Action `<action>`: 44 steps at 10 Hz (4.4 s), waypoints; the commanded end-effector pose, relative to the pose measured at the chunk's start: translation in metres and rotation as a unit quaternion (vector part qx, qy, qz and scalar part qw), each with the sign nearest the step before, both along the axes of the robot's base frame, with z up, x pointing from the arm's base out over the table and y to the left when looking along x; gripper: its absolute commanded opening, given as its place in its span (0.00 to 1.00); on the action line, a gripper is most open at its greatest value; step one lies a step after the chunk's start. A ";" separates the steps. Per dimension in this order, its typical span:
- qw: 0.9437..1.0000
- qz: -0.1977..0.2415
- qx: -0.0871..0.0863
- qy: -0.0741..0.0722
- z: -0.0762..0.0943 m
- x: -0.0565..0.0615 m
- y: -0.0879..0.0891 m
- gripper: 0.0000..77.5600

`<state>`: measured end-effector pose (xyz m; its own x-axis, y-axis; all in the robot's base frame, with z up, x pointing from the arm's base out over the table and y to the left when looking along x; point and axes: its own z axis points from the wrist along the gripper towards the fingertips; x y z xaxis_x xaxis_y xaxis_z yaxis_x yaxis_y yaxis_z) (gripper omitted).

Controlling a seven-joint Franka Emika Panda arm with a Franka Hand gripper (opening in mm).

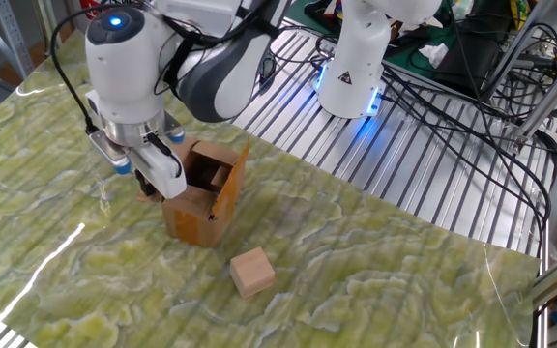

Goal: Open a box

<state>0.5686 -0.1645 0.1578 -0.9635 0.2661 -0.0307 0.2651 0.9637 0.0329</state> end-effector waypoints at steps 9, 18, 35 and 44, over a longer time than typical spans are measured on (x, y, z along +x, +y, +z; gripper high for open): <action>0.999 -0.012 -0.011 0.034 0.061 -0.022 0.035 0.00; 0.999 -0.020 -0.012 0.022 0.052 -0.057 0.058 0.00; 0.999 -0.047 -0.008 0.001 0.022 -0.036 0.078 0.00; 0.998 -0.061 -0.021 0.016 0.033 0.009 0.096 0.00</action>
